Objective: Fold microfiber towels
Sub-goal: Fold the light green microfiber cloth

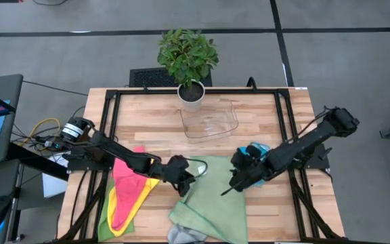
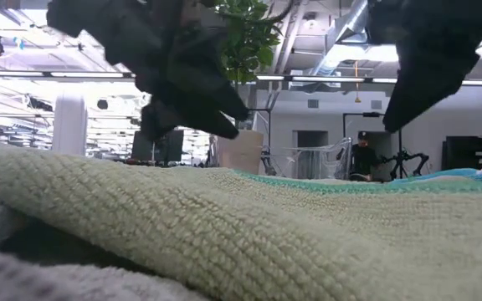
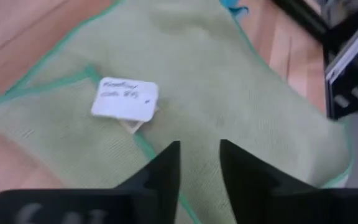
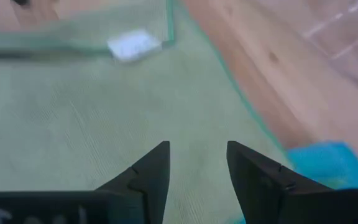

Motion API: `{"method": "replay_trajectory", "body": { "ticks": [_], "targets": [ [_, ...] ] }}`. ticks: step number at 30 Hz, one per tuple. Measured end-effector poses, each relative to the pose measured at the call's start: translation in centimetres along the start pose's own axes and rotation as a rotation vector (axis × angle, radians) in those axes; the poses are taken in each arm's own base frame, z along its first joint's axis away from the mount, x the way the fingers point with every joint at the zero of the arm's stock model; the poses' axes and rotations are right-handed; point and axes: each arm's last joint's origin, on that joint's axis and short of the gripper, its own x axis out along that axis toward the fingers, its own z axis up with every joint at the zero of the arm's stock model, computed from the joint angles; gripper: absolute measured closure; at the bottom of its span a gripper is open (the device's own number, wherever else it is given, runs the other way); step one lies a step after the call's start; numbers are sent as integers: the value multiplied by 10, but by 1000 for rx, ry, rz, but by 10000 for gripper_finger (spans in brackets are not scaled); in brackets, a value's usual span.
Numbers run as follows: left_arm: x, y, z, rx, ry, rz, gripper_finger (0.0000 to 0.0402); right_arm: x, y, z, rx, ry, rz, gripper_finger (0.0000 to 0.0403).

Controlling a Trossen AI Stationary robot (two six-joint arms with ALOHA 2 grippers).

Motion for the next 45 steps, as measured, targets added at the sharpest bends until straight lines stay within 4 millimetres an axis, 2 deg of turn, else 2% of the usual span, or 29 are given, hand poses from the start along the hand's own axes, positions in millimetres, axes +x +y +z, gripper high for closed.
{"method": "replay_trajectory", "body": {
  "ticks": [5,7,10,16,20,32,40,45],
  "targets": [
    [21,-11,1,178,124,88,232,10,6,-7,8,26,-23,230],
    [30,-12,0,220,182,183,217,9,7,-8,13,26,-18,233],
    [45,-11,-4,244,235,297,208,8,7,-7,16,24,-14,238],
    [72,-18,-8,281,266,275,212,7,8,-8,13,21,-7,244],
    [74,-16,-8,232,292,317,232,7,12,-10,5,19,4,247],
    [60,-15,-1,196,340,319,336,7,12,-13,23,-4,-7,282],
    [60,-14,-2,184,384,290,391,31,0,-36,116,-1,26,320],
    [56,-14,5,152,410,251,397,42,-9,-50,150,44,34,356]
  ]
}}
